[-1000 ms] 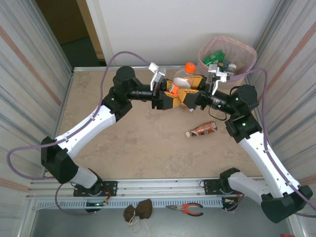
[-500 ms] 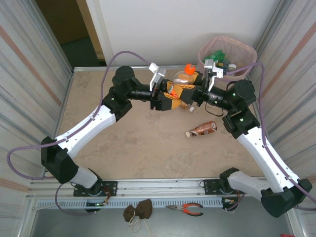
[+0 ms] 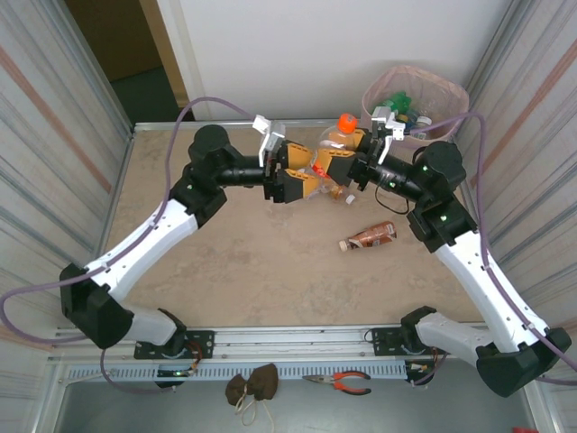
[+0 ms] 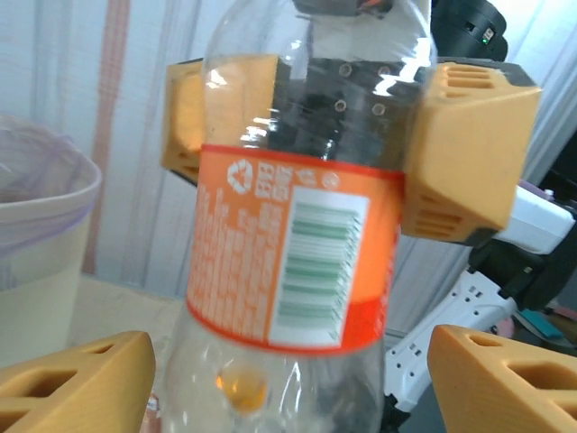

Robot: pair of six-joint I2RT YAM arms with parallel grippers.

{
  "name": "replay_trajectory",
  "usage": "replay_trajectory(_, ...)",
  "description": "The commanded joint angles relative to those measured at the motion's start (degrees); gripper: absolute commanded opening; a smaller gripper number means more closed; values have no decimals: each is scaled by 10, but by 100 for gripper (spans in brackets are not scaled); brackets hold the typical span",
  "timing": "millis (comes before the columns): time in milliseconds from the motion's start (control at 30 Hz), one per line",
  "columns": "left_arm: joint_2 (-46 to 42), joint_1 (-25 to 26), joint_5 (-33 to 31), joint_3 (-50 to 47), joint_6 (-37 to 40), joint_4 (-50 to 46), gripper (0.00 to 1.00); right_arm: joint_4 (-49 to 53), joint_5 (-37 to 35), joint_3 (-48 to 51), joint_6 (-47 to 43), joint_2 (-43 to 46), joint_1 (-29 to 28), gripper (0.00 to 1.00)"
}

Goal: Put the plastic bottles in the bin

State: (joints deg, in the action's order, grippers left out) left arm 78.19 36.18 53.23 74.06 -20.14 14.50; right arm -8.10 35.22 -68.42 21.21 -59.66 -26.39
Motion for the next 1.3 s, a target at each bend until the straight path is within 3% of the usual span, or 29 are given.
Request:
replay_trajectory(0,-35,-7,-36,-20,28,-14,81,45,-48,-34,-34,-3,16,47)
replay_trajectory(167,-48,-15,-58,-34,41,-40,81,112,-96,-69,-25,-21,81,42)
replay_trajectory(533,-58,-15,-67,-66,35,-23,80,235,-194,-168,49,-104,281,25)
replay_trajectory(733,-65,-15,-71,-73,45,-26,80,274,-208,-242,69,-181,357,20)
replay_trajectory(933,-72,-17,-69,-70,59,-46,79,332,-252,-339,36,-280,376,25)
replay_trajectory(1267,-89,-18,-77,-87,69,-52,79,470,-354,-491,40,-426,353,26)
